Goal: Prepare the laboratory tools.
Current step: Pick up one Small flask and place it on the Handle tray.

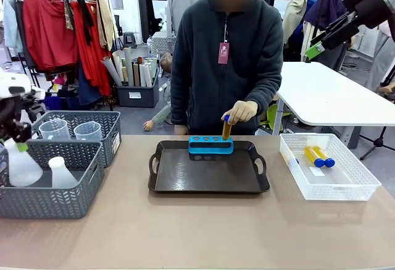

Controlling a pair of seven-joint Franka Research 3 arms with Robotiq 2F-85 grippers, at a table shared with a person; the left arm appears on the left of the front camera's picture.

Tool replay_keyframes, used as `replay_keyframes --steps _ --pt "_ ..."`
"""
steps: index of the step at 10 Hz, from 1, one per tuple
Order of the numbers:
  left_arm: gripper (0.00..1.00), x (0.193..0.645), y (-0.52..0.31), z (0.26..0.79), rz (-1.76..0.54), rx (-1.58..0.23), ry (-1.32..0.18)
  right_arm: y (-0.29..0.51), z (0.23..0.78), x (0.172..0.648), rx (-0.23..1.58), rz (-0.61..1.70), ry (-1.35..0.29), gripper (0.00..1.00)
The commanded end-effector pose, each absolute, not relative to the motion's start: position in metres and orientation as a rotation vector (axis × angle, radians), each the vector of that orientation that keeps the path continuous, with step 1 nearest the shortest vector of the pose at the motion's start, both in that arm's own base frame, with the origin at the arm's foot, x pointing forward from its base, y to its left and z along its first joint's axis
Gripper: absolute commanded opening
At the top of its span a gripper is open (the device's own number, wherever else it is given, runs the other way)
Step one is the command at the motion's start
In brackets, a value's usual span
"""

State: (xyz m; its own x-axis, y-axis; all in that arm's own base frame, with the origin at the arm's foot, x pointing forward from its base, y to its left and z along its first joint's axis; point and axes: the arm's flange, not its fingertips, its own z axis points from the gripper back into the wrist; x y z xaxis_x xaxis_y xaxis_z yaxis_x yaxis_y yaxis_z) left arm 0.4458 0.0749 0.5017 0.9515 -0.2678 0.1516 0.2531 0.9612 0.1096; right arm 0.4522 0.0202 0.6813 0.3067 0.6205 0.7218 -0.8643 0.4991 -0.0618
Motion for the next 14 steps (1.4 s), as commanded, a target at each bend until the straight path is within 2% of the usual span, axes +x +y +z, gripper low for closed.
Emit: replay_keyframes --steps 1,4,7,9,10,14 --pt "0.0 0.442 0.062 0.552 -0.322 0.063 -0.159 0.021 0.682 0.452 0.37 1.018 -0.768 1.0" --pt "0.0 0.432 0.024 0.631 -0.445 0.025 -0.225 0.021 0.682 0.452 0.37 1.018 -0.768 1.0" --pt "0.0 0.427 0.002 0.678 -0.56 0.009 -0.261 0.021 0.682 0.452 0.37 1.018 -0.768 1.0" --pt "0.0 0.423 0.0 0.691 -0.632 0.001 -0.303 0.021 0.682 0.452 0.37 1.018 -0.768 1.0" --pt "0.0 0.421 -0.007 0.683 -0.553 0.028 -0.283 0.021 0.682 0.452 0.37 1.018 -0.768 1.0" --pt "0.0 0.421 -0.007 0.683 -0.553 0.028 -0.283 0.021 0.682 0.452 0.37 1.018 -0.768 1.0"
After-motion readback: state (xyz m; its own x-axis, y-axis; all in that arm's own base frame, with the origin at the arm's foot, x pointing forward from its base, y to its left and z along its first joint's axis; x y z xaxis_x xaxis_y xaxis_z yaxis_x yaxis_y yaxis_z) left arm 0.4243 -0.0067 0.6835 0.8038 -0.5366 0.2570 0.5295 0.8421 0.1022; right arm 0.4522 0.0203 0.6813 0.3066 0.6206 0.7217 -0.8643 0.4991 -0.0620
